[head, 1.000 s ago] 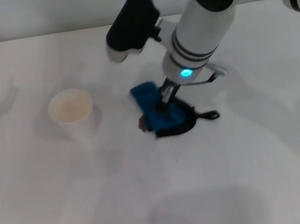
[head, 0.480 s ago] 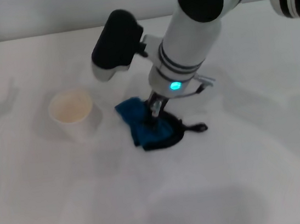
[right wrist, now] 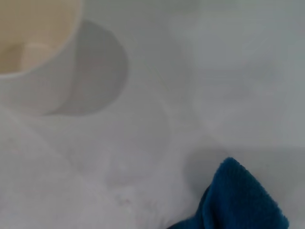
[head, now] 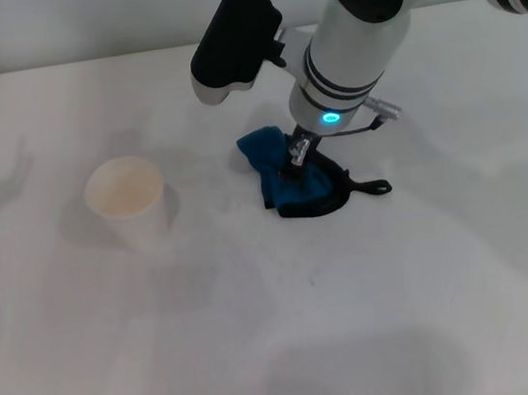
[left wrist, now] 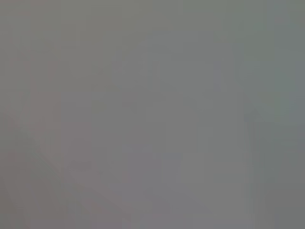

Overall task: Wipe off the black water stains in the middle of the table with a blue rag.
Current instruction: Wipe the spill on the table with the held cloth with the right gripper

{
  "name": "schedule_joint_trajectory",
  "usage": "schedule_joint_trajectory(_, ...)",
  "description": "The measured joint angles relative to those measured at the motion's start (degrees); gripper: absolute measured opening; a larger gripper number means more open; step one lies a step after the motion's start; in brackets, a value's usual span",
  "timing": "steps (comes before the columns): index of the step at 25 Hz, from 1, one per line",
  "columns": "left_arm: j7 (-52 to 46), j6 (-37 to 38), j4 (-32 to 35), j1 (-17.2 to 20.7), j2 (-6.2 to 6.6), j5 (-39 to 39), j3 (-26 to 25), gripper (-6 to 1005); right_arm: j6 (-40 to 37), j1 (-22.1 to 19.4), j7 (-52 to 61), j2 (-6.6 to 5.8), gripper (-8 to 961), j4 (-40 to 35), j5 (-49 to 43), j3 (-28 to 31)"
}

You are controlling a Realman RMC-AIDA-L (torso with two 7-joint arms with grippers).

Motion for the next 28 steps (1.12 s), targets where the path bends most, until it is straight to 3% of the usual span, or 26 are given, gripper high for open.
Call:
schedule_joint_trajectory(10, 0.0, -0.4, -0.1, -0.8, 0.18, 0.0, 0.0, 885, 6.5, -2.8, -4.7, 0.01, 130, -10.4, 2.4, 1.5)
schedule_joint_trajectory(18, 0.0, -0.5, -0.1, -0.7, 0.18, 0.0, -0.1, 885, 5.8, -2.1, -5.6, -0.02, 130, -7.6, 3.8, 2.1)
schedule_joint_trajectory(28, 0.0, -0.4, -0.3, -0.2, 0.2, -0.4, -0.1, 886, 10.0, -2.8, -3.0, -0.73, 131, -6.4, -9.2, 14.7)
